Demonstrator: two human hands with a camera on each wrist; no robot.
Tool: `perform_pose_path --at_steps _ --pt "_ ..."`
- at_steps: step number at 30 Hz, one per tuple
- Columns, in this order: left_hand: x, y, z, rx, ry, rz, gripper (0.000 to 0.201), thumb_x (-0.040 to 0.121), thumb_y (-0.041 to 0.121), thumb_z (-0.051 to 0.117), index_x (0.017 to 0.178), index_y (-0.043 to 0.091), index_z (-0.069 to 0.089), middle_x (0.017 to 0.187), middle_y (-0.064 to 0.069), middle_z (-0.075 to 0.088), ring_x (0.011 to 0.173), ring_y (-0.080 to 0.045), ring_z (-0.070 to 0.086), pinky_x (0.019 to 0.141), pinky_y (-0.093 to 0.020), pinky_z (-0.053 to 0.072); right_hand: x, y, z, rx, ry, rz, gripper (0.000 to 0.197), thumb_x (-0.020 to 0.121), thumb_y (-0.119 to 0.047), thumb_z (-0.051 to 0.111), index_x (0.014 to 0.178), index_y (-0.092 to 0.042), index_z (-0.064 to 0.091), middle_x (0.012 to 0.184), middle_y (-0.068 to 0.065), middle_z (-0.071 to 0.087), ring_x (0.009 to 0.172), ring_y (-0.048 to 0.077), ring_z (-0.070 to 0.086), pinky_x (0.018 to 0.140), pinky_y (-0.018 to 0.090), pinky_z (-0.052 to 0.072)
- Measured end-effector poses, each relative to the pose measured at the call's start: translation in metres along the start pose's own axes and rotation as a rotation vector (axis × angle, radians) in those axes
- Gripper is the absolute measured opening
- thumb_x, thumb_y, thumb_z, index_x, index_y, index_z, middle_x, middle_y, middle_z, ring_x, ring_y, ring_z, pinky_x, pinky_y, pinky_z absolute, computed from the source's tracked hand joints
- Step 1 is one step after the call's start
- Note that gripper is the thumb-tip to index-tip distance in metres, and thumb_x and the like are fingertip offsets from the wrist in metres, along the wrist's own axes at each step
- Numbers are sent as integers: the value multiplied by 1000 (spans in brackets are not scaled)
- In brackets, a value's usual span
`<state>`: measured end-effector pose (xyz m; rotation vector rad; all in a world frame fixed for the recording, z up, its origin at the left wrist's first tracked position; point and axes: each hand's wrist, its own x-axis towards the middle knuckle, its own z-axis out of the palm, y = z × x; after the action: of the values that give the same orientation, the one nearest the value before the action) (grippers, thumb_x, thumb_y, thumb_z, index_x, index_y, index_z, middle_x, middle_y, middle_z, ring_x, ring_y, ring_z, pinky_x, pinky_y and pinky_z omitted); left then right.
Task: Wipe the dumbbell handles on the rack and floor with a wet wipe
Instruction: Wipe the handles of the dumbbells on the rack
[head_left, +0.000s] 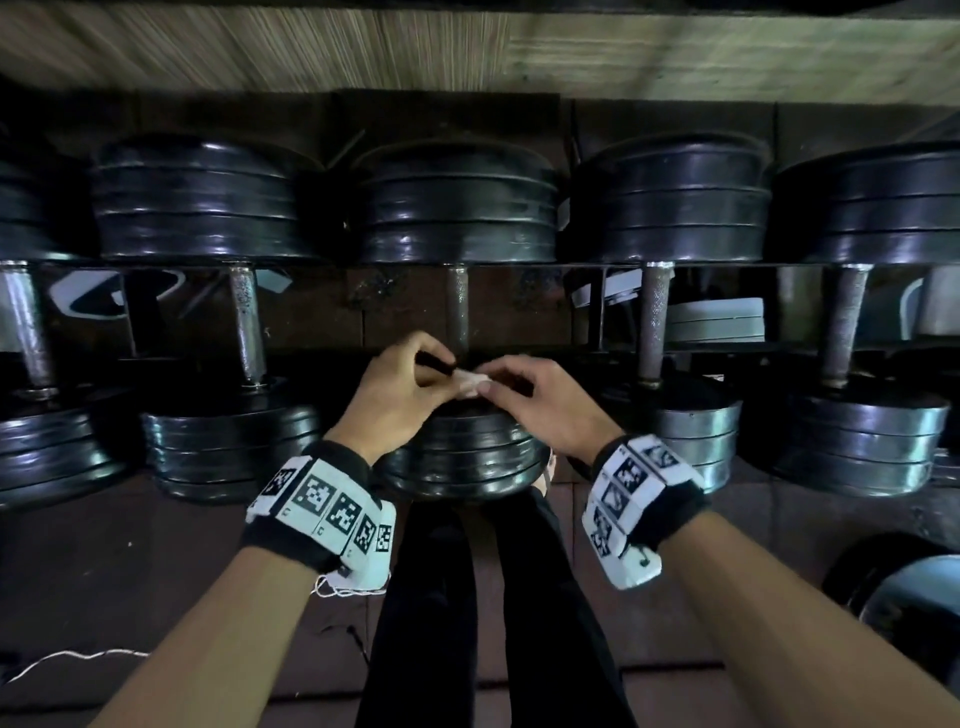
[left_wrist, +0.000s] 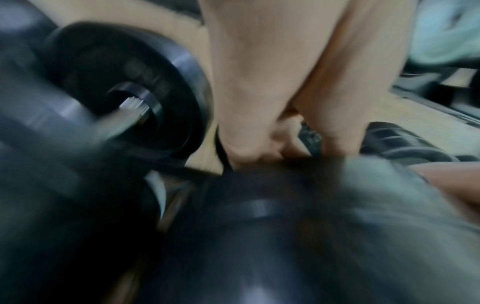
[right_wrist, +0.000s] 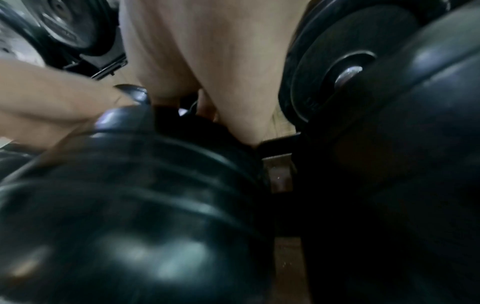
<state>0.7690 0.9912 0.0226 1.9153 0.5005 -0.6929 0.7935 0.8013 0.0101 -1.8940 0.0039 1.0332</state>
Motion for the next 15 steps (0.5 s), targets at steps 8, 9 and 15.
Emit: perform_pose_path --at_steps 8,9,15 --pt "6 -24 22 -135 421 -15 13 90 27 71 99 22 64 85 7 70 78 -3 65 73 -20 53 34 -5 -9 244 163 41 6 99 -13 62 98 -10 57 91 8 75 72 17 72 59 19 50" --pt "8 -26 24 -146 452 -21 7 92 23 68 97 23 64 83 8 70 79 -6 66 77 -27 55 40 -5 -10 313 235 74 12 100 -11 60 107 -3 54 95 13 75 72 20 72 57 18 50" --pt "13 -35 28 -147 484 -28 19 90 11 60 86 30 62 72 11 70 76 -10 69 72 -29 53 88 -3 -8 253 331 229 44 88 -28 75 123 -2 65 91 8 72 79 20 69 83 42 61"
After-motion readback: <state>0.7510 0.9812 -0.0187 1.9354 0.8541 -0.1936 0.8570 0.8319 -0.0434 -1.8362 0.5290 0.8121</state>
